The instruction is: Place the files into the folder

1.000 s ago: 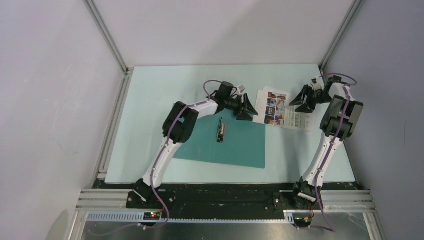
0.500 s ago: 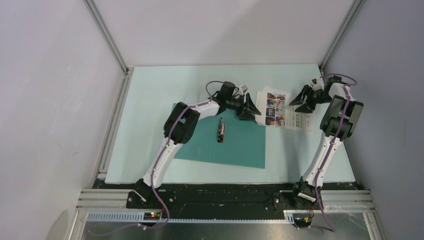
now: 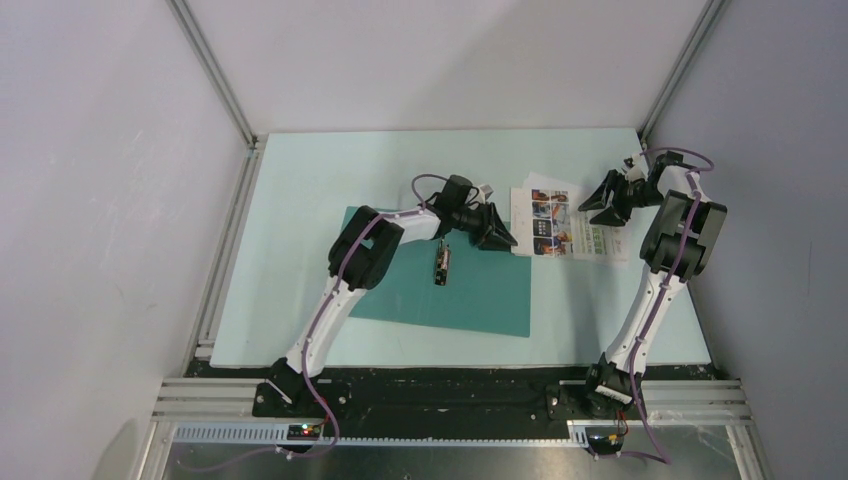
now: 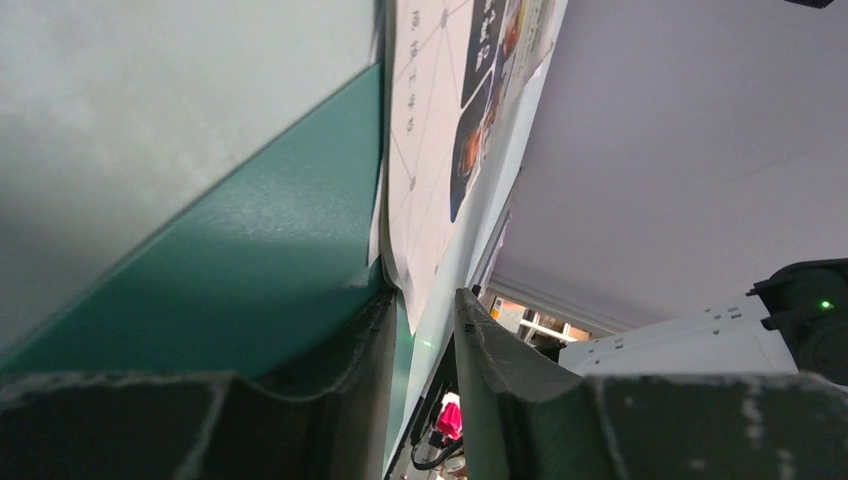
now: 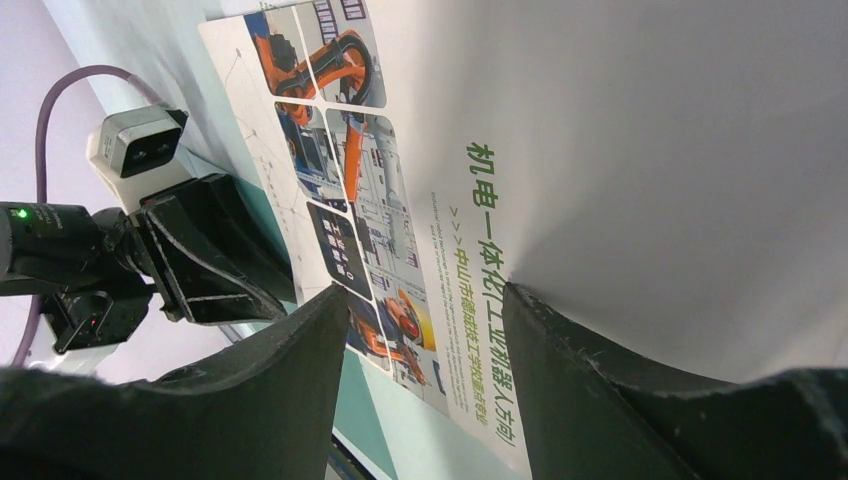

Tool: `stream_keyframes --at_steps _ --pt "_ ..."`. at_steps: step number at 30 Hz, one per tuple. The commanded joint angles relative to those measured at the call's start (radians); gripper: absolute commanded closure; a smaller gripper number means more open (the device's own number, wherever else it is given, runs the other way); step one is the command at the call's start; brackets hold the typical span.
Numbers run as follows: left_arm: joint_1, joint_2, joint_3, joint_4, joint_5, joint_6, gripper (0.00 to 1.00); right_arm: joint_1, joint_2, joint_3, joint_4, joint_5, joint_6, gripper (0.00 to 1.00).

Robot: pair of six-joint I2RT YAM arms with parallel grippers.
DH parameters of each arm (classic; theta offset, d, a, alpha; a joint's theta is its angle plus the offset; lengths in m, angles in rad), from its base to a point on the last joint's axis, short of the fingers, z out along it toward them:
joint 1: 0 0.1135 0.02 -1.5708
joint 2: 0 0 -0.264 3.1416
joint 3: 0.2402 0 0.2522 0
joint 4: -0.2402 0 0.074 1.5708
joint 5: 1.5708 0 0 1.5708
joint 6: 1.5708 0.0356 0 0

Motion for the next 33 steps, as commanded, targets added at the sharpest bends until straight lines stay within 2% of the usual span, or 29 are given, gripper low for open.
stream_keyframes --at_steps 1,11,26,33 --pt "-0.001 -0.082 -0.012 -0.052 -0.045 0.022 0.68 0.011 -0.02 -0.015 -0.01 0.057 -0.003 0.37" --pt "-0.002 -0.085 0.025 -0.035 -0.007 0.023 0.77 0.016 -0.027 -0.023 -0.003 0.071 -0.003 0.37" --pt "-0.009 -0.113 0.103 -0.038 -0.063 0.018 0.71 0.018 -0.029 -0.028 0.0 0.074 -0.003 0.36" --pt "-0.011 -0.115 0.116 -0.082 -0.081 0.041 0.72 0.018 -0.031 -0.029 0.002 0.076 -0.001 0.36"
